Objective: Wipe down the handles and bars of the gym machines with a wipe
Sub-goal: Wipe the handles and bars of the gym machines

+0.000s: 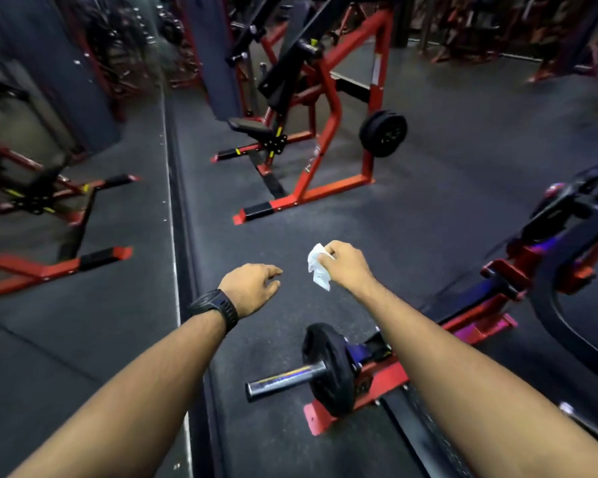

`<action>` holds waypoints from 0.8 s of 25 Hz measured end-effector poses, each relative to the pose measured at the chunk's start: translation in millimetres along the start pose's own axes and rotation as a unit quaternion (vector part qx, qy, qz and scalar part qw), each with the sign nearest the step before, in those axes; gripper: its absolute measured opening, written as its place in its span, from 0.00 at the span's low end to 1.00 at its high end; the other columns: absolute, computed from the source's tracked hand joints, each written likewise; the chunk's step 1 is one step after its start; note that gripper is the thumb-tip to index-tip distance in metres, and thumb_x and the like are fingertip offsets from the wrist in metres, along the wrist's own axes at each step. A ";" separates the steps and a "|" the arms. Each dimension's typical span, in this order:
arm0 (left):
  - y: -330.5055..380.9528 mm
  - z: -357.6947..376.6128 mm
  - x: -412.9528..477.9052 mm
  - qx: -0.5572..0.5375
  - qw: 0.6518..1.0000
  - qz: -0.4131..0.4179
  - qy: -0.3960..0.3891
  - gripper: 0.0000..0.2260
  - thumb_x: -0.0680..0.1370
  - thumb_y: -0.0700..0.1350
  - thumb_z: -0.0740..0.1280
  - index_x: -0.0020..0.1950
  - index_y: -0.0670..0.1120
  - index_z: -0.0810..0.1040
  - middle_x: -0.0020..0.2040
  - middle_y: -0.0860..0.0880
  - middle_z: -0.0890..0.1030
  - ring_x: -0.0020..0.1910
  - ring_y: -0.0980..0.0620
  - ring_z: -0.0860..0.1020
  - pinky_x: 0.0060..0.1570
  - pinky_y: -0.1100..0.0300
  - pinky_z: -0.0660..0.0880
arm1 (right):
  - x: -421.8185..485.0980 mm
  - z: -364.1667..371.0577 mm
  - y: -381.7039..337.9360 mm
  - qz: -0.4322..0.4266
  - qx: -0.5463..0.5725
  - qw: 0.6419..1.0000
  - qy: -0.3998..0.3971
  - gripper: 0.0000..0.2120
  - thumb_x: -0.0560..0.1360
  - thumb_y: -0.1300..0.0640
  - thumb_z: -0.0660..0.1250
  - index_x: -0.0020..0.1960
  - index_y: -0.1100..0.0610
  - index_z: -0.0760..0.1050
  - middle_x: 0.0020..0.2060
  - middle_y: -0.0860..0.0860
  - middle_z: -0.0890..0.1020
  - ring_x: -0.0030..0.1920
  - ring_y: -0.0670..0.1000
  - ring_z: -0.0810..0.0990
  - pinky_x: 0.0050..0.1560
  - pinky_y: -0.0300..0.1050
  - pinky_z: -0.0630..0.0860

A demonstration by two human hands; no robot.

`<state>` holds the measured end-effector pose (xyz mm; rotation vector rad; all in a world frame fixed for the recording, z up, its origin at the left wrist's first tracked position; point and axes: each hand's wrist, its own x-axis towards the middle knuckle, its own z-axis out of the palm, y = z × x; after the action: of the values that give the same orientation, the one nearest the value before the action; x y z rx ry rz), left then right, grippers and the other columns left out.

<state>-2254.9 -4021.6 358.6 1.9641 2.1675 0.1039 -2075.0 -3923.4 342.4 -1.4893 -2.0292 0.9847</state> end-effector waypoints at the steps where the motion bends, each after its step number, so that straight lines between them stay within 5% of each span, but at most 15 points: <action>1: -14.1 -2.7 10.1 0.007 1.000 -0.004 -0.005 0.17 0.82 0.51 0.59 0.71 0.52 0.72 0.67 0.52 0.77 0.65 0.50 0.75 0.61 0.57 0.70 | 12.7 8.2 -5.5 -0.005 -0.001 1.000 -0.001 0.06 0.75 0.55 0.63 0.40 0.54 0.73 0.41 0.51 0.80 0.44 0.52 0.77 0.40 0.42 0.66; 14: -126.1 -38.6 187.7 0.029 0.998 -0.043 -0.034 0.17 0.82 0.52 0.60 0.70 0.53 0.73 0.64 0.52 0.79 0.62 0.50 0.77 0.59 0.58 0.72 | 195.8 45.6 -36.5 -0.010 0.004 1.000 -0.014 0.04 0.75 0.60 0.63 0.42 0.55 0.73 0.38 0.47 0.77 0.41 0.49 0.74 0.38 0.39 0.63; 17: -137.2 -33.9 258.5 0.045 0.997 0.010 -0.057 0.17 0.82 0.53 0.59 0.71 0.54 0.72 0.65 0.53 0.78 0.63 0.50 0.76 0.60 0.57 0.72 | 234.5 49.2 -21.0 0.050 0.014 0.998 0.024 0.04 0.74 0.60 0.63 0.42 0.54 0.73 0.34 0.45 0.76 0.40 0.49 0.75 0.33 0.38 0.64; 20: -145.4 -25.8 333.4 0.038 0.992 0.093 -0.082 0.17 0.82 0.52 0.59 0.70 0.54 0.73 0.66 0.53 0.78 0.63 0.50 0.76 0.60 0.58 0.72 | 274.1 60.1 -10.9 0.119 0.006 0.991 0.062 0.05 0.74 0.60 0.61 0.39 0.53 0.71 0.36 0.47 0.77 0.42 0.50 0.76 0.38 0.41 0.68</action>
<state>-2430.9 -3704.7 318.5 2.1321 1.9118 -0.1098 -2213.6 -3684.0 294.1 -1.7702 -1.7855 0.9653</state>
